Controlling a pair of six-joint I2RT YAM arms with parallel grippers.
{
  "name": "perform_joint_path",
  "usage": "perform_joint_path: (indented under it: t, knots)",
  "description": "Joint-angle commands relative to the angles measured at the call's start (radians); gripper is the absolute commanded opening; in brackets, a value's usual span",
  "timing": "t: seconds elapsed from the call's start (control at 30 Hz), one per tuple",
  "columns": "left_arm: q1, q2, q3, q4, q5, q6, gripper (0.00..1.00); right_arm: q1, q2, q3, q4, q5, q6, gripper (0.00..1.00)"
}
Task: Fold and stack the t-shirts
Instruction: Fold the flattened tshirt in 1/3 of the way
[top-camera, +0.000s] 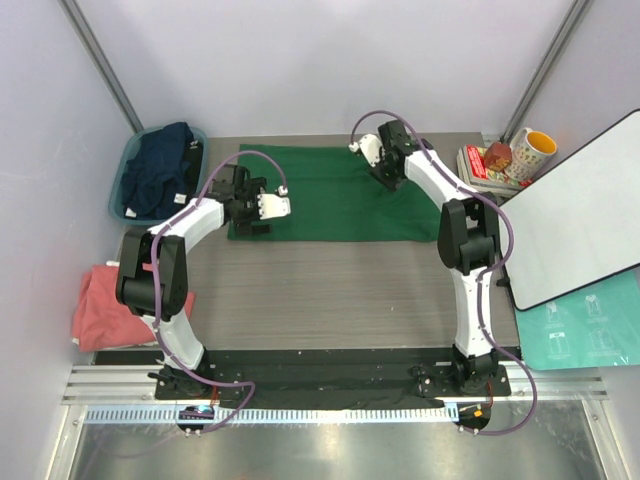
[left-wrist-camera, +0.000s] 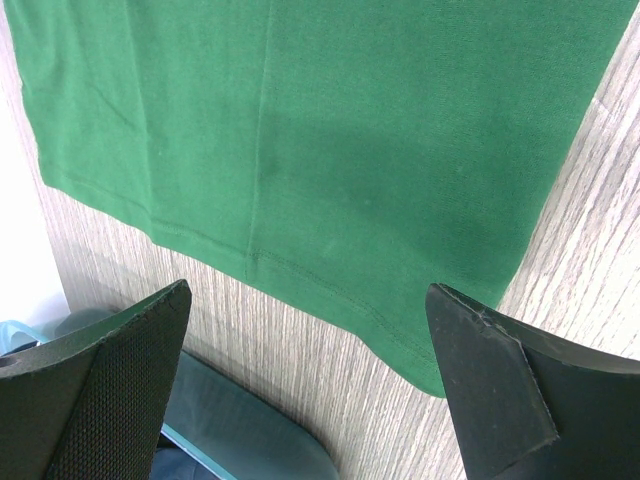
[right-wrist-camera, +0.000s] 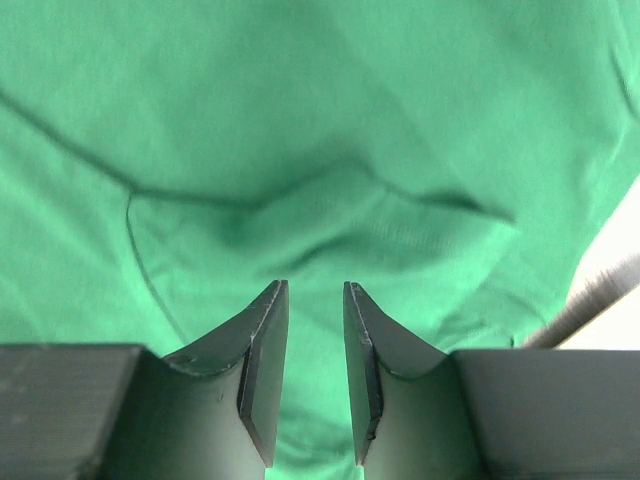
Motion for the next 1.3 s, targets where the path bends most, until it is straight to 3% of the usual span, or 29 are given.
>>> perform_joint_path:
  t: [0.0,1.0,1.13,1.27]
  knots:
    - [-0.001,0.0,0.011,0.031,0.019,-0.022,1.0,0.001,-0.101,-0.075,0.004,0.035,-0.016,0.34]
    - [-0.004,0.014,0.028,0.037,0.02,-0.027,1.0,0.007,0.096,0.129,0.004,-0.028,0.07,0.37]
    - [-0.002,0.017,0.028,0.039,0.022,-0.025,1.0,0.01,0.087,0.115,0.004,-0.028,0.059,0.28]
    - [-0.002,0.023,0.033,0.04,0.025,-0.025,1.0,0.013,0.071,0.1,0.001,-0.028,0.048,0.01]
